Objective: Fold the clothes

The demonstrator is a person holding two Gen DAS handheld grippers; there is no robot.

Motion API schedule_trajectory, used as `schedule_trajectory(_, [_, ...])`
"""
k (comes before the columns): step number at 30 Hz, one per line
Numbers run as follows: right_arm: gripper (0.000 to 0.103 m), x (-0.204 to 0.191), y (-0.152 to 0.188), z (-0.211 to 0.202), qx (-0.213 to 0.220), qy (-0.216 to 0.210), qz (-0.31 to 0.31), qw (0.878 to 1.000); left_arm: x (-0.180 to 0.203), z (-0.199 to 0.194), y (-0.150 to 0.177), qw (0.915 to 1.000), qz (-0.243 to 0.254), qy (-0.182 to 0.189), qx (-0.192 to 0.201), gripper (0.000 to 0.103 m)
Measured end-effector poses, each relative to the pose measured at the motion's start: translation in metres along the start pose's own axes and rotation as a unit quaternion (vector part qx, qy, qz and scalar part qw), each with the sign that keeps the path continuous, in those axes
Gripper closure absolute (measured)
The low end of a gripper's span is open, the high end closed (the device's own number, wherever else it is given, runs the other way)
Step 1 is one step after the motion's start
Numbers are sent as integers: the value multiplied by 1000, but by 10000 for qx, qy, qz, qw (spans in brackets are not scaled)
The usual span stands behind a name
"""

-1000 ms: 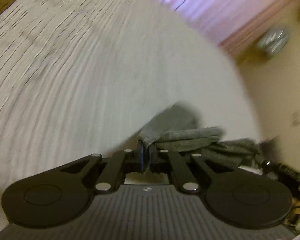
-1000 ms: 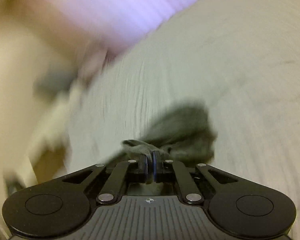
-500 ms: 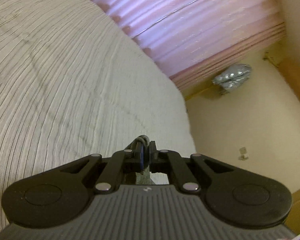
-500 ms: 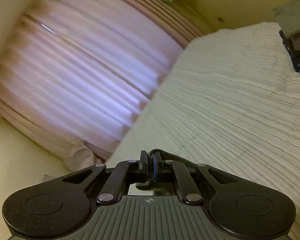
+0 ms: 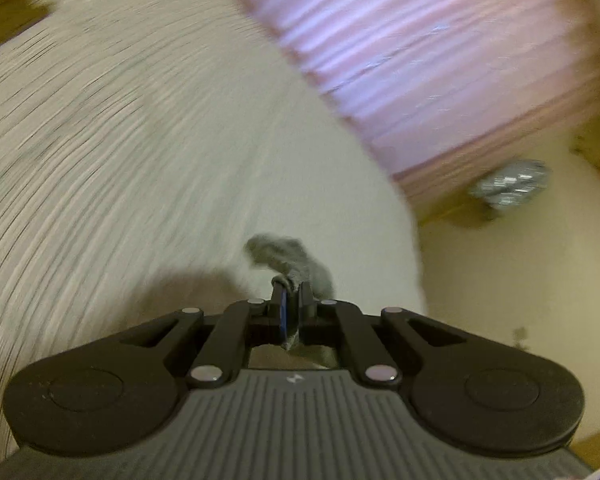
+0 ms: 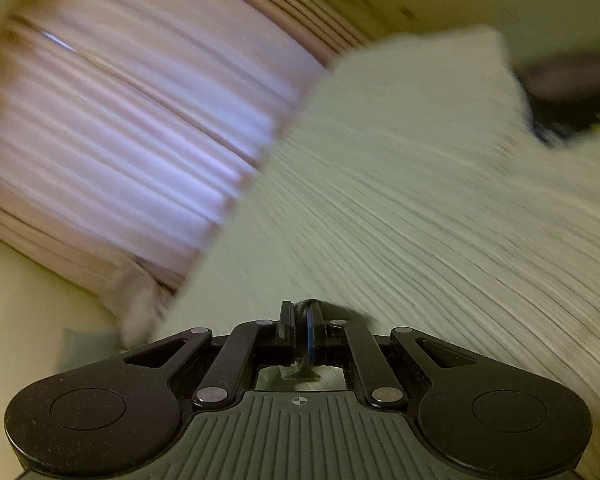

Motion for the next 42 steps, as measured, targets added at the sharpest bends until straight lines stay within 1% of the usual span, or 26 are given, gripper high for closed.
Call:
schedule_trajectory(1, [99,17,5,4,-224,207,-14,9995,-13,2,15,9994,-127,-325,-61,95])
schedule_trajectory(2, [99,36,13,14,-565,500,-51,9971,-26,3,29,9977,-177,-636,-127,94])
schedule_trajectory(4, [96,73,28,34,-1303,1127,-132,9850,-50,8,58,9910,-325,-1252,-340,93])
schedule_trajectory(5, [81,90,35,44,-1570,1409,-158,9774,-58,11,71,9884,-360,-1408,-449,93])
schedule_trajectory(6, [69,104,42,48,-1686,1632,-189,9719,-66,14,83,9859,-385,-1528,-559,93])
schedule_trajectory(7, [45,118,50,51,-1769,1840,-223,9666,-72,16,95,9829,-380,-1671,-681,93])
schedule_trajectory(8, [39,128,56,52,-1785,1967,-238,9638,-76,17,104,9806,-362,-1765,-768,93])
schedule_trajectory(11, [39,154,70,51,-1900,1959,-200,9618,-86,22,120,9769,-343,-1910,-894,92])
schedule_trajectory(13, [39,163,78,51,-1937,1924,-89,9620,-91,28,125,9752,-297,-1973,-957,88])
schedule_trajectory(14, [39,167,84,52,-1913,1920,-52,9626,-92,30,127,9747,-252,-1985,-994,87])
schedule_trajectory(17, [39,173,88,48,-1764,1927,-4,9653,-88,35,136,9743,-91,-1939,-1141,87])
schedule_trajectory(20, [39,186,98,39,-1618,2000,67,9663,-81,55,135,9749,200,-1751,-1363,87])
schedule_trajectory(23, [39,198,108,16,-1367,2060,186,9688,-69,75,128,9733,592,-1545,-1589,87])
schedule_trajectory(26, [39,205,114,-8,-996,1974,206,9750,-53,94,122,9679,1056,-1348,-1838,87])
schedule_trajectory(30, [39,216,129,-38,-482,1918,269,9799,-40,121,117,9572,1555,-1184,-2134,87])
schedule_trajectory(34, [39,224,147,-59,-161,1870,461,9812,-33,137,118,9487,1848,-998,-2362,87])
schedule_trajectory(36, [39,225,154,-65,-88,1831,516,9817,-31,145,119,9447,1993,-916,-2440,87])
schedule_trajectory(39, [39,224,165,-62,-40,1697,501,9842,-34,153,121,9459,2040,-795,-2393,87])
schedule_trajectory(42, [39,219,172,-43,-102,1474,468,9879,-39,148,123,9540,1887,-608,-2248,87])
Point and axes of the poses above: each gripper's, at about its wrist camera, not at the fingertips, and z roughly the way its jaws point, x to its right, y to its underside, the point moved 2 cm from there along z, roughly the way its jaws point
